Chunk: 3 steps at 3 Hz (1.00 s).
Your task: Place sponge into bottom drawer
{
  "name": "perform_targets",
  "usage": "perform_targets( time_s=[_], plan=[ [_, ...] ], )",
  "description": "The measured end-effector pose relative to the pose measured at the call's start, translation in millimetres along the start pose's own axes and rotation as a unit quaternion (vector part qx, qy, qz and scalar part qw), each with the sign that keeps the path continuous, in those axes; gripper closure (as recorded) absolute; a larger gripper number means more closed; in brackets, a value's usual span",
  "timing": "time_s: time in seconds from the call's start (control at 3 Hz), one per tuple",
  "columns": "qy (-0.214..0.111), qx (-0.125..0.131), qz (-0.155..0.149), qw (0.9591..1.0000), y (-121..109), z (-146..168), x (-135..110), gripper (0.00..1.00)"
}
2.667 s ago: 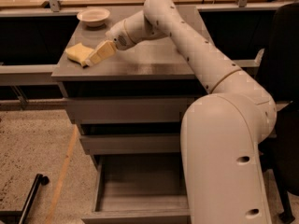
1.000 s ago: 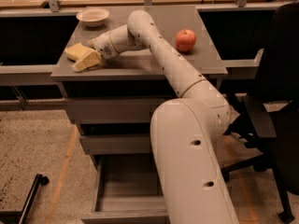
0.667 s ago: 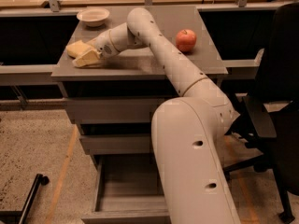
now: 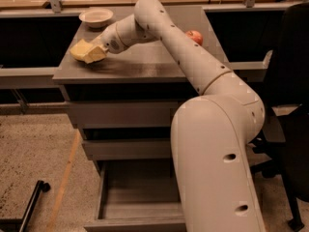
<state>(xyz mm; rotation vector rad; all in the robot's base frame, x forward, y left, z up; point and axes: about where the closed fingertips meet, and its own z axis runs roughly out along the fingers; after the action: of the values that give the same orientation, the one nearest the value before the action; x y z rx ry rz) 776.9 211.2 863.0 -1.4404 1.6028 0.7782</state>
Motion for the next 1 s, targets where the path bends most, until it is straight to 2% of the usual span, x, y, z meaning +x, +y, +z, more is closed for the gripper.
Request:
perform_targets(
  time_s=[0.33,0.67,1.0],
  plan=[
    [0.020,0.015,-0.026,0.9994,10,-33,-15,1.00],
    [0.044,0.025,-0.036,0.9981,26,-67,-20,1.00],
    [0.061,0.024,-0.031,0.9974,52,-99,-14,1.00]
  ],
)
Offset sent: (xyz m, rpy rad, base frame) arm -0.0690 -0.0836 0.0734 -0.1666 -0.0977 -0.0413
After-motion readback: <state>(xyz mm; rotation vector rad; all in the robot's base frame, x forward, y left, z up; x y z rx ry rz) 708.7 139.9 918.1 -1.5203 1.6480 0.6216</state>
